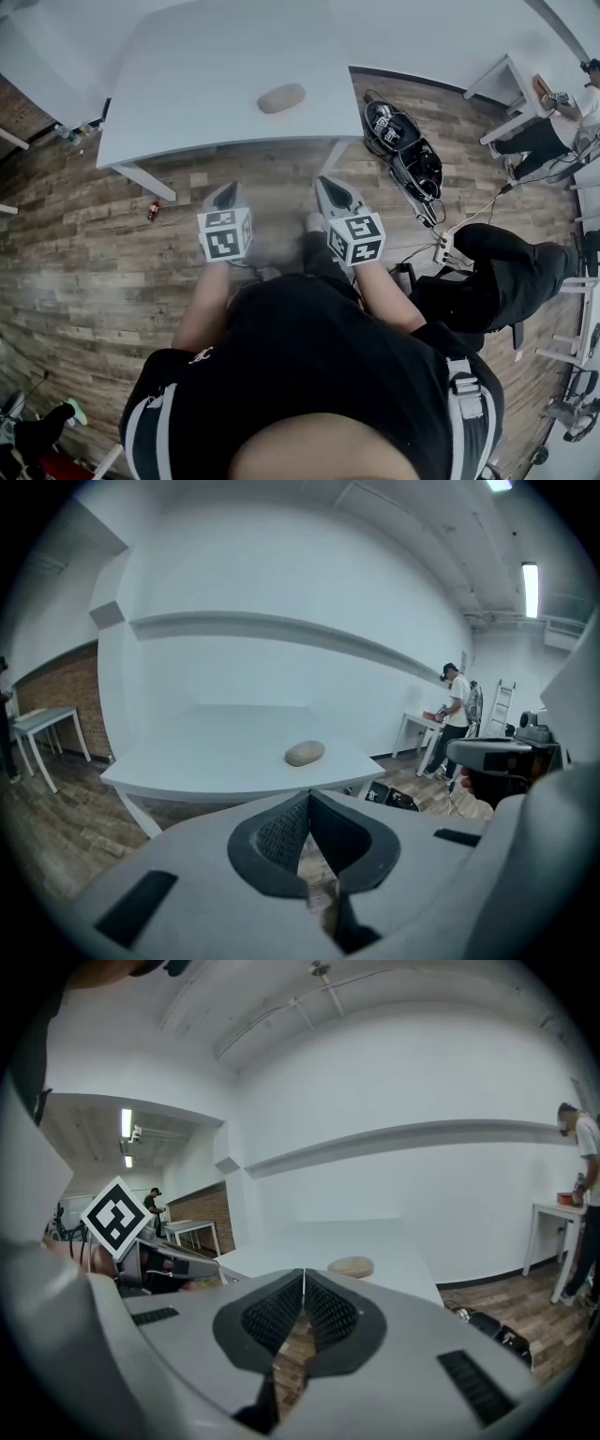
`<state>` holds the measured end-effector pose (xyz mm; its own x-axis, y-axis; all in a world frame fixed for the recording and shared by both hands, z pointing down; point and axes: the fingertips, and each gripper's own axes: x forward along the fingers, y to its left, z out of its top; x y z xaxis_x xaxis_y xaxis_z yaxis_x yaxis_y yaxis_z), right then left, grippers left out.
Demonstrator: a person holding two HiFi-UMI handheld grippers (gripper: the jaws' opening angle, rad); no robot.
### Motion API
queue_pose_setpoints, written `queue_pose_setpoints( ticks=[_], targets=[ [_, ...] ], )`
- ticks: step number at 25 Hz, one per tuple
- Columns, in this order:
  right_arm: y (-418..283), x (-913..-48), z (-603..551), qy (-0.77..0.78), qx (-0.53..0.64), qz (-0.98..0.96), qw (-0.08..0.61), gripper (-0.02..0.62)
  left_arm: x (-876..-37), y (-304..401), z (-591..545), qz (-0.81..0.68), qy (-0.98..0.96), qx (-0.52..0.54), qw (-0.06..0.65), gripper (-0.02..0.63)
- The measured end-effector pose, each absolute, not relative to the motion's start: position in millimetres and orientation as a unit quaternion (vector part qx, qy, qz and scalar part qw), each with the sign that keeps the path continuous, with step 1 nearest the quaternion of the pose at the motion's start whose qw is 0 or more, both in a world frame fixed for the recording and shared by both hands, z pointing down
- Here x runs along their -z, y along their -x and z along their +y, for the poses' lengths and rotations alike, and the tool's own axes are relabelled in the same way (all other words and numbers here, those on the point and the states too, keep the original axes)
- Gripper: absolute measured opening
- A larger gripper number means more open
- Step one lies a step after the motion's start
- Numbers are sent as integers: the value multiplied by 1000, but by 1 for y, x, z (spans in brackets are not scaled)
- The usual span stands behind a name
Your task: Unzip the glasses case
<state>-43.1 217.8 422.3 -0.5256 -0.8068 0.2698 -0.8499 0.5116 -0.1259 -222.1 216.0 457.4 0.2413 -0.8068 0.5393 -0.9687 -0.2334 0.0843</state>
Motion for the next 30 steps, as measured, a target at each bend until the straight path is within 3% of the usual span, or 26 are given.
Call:
queue_pose_setpoints(
  ticks=[18, 30],
  targets=[
    [8, -402, 4, -450, -116, -884, 57, 15, -434, 188, 24, -614, -738, -210, 182, 5],
    [-60, -418, -105, -418, -132, -895, 78, 15, -441, 117, -84, -619, -728, -225, 191, 5]
  ],
)
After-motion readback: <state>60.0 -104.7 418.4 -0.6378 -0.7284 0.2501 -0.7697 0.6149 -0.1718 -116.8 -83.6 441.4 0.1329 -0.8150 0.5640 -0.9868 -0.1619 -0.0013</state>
